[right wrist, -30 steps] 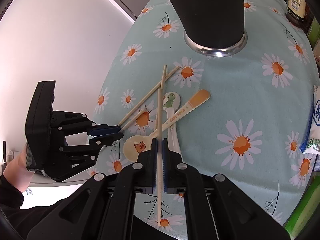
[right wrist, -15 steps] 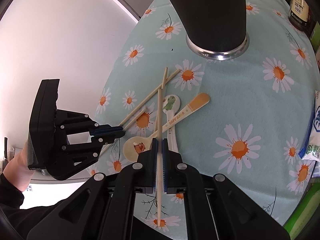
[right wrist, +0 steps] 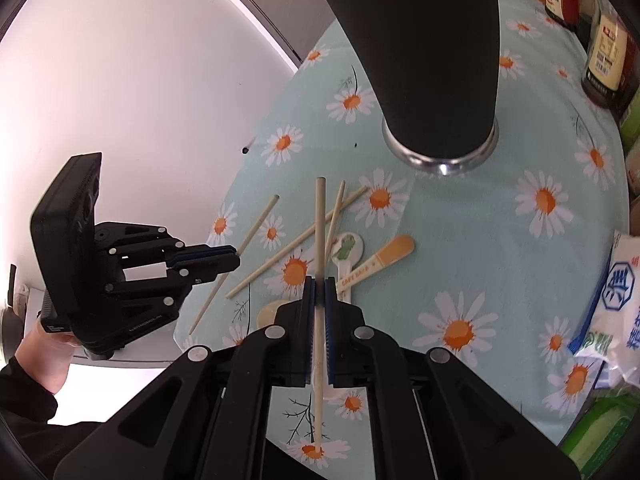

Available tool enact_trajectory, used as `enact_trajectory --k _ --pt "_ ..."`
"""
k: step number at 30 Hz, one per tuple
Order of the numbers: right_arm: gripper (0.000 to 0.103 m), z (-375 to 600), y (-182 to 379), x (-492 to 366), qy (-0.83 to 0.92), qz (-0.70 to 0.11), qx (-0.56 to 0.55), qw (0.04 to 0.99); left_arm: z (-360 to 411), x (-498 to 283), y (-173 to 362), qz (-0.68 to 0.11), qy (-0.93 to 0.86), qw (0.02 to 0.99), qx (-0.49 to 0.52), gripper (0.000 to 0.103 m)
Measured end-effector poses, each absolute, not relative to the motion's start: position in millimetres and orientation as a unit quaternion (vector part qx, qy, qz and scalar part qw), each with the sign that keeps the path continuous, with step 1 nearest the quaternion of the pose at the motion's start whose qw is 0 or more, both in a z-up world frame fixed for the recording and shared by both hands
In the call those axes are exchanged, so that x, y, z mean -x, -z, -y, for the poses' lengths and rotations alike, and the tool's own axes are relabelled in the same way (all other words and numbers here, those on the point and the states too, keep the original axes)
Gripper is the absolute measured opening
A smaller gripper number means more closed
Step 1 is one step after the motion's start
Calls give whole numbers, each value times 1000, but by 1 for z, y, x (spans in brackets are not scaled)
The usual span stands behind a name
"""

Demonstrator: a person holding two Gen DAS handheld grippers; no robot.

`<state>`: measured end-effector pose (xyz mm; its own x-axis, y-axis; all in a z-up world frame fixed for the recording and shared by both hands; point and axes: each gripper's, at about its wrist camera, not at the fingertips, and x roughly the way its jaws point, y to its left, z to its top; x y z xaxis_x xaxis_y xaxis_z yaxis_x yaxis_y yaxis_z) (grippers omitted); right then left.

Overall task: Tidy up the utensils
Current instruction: 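Lift both chopsticks upright and carry them over the black holder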

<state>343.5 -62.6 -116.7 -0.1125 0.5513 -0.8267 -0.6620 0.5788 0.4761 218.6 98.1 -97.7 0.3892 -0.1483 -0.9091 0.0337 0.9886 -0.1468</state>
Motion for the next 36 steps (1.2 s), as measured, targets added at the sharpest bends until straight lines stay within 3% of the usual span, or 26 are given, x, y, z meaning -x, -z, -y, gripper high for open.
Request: enact_trajectory --k 17,36 --pt "6 68 57 -376 -477 -494 28 726 -100 -252 27 -424 59 894 134 4" --pt "6 69 -26 -436 -472 -365 -72 799 -121 -306 -47 -284 78 939 176 4"
